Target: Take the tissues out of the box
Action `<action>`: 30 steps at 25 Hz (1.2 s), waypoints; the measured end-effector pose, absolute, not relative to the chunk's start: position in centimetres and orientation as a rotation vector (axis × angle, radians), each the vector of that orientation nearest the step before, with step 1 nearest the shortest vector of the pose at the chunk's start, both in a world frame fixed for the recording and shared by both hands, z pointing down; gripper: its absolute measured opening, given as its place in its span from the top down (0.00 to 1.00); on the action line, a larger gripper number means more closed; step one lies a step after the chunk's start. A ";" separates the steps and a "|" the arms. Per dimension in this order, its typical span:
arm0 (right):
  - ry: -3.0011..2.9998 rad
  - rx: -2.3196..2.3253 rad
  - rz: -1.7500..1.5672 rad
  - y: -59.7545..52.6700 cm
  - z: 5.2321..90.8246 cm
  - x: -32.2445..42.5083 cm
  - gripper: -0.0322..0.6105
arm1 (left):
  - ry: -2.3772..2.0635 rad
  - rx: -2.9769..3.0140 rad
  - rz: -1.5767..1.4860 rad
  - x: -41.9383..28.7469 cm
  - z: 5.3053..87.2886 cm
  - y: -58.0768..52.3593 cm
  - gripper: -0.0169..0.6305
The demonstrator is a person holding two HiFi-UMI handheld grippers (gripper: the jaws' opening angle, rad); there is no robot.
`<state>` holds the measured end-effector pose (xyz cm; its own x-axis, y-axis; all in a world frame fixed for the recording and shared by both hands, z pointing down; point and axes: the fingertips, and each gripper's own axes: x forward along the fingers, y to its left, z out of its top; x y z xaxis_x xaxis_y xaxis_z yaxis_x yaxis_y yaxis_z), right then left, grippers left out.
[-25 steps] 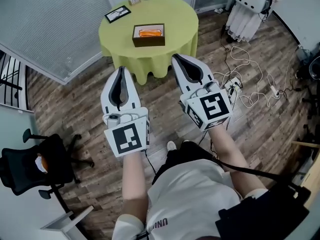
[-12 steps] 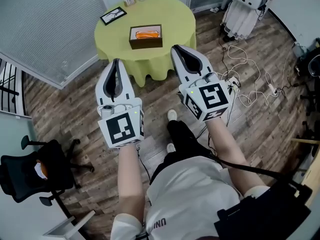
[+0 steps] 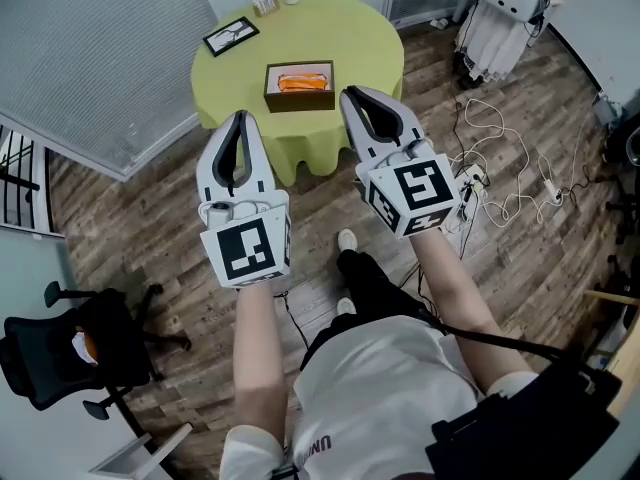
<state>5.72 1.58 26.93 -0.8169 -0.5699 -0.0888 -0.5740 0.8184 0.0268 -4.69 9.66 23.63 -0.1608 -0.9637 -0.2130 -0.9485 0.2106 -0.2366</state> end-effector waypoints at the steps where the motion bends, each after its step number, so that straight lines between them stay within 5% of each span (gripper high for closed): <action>1: 2.922 -0.922 0.080 1.0 26.9 5.5 0.92 | 2.174 -1.797 -0.065 -4.8 23.6 9.1 0.95; 9: 2.915 -0.932 0.074 -3.7 26.9 3.6 0.91 | 2.153 -1.782 -0.087 -6.7 23.0 4.8 0.95; 14: 2.956 -0.886 0.070 -6.4 27.1 2.0 0.80 | 2.187 -1.784 -0.052 -7.6 22.4 2.0 0.95; 30: 3.026 -0.821 0.091 -14.9 28.1 -1.9 0.80 | 2.198 -1.741 -0.093 -11.7 22.3 -5.6 0.95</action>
<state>-1.94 -14.90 28.12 -0.8631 -0.5047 -0.0195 -0.5050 0.8614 0.0547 -11.71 -5.56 22.33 -0.1958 -0.9561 -0.2181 -0.9342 0.2495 -0.2552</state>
